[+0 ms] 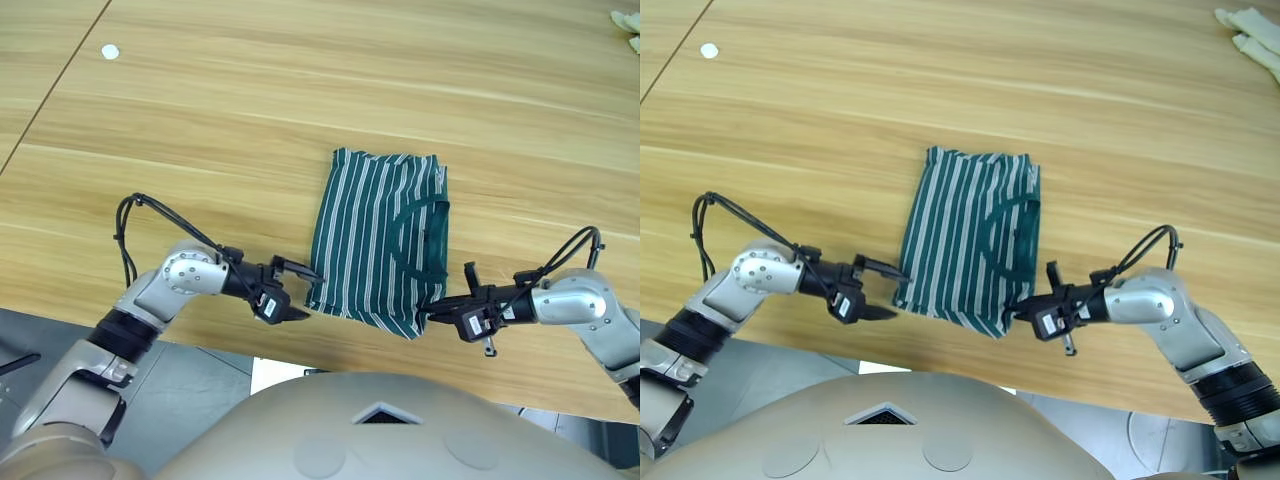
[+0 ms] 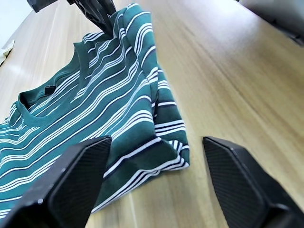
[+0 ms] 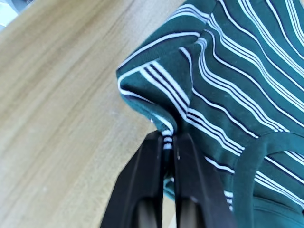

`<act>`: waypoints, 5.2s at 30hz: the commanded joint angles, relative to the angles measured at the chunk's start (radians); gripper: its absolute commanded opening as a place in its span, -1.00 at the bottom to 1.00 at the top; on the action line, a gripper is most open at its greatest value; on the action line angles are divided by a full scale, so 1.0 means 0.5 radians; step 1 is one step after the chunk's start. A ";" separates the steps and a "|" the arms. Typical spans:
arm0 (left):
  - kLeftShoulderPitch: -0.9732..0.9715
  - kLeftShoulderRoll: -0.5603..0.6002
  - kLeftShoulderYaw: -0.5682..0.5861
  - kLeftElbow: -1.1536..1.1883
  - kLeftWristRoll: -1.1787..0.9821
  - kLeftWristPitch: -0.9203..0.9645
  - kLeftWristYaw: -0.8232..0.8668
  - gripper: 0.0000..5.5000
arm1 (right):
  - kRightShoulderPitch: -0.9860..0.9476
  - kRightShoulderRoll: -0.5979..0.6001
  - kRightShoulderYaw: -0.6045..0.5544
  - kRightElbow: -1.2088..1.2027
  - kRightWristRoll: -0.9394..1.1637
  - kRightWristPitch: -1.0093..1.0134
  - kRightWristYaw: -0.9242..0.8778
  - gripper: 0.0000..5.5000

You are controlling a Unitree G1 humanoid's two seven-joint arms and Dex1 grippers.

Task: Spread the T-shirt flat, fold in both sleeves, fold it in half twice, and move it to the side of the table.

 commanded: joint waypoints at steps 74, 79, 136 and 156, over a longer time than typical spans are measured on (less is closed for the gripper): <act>0.051 -0.252 0.481 0.055 -0.734 0.494 -0.004 -0.92 | -0.152 0.211 -0.290 -0.075 0.305 0.117 -0.128 -0.96; -0.147 -0.429 0.558 0.324 -0.581 0.569 0.237 -0.92 | -0.320 0.298 -0.319 0.128 0.241 0.168 -0.232 -0.96; -0.875 -0.927 0.819 1.756 0.138 -0.139 0.475 0.14 | -1.694 1.308 -0.113 1.816 -0.413 0.033 -1.070 0.67; -0.877 -0.600 -0.104 1.790 1.339 0.085 1.443 0.14 | -1.992 1.459 0.340 2.461 -1.016 0.258 -1.614 0.67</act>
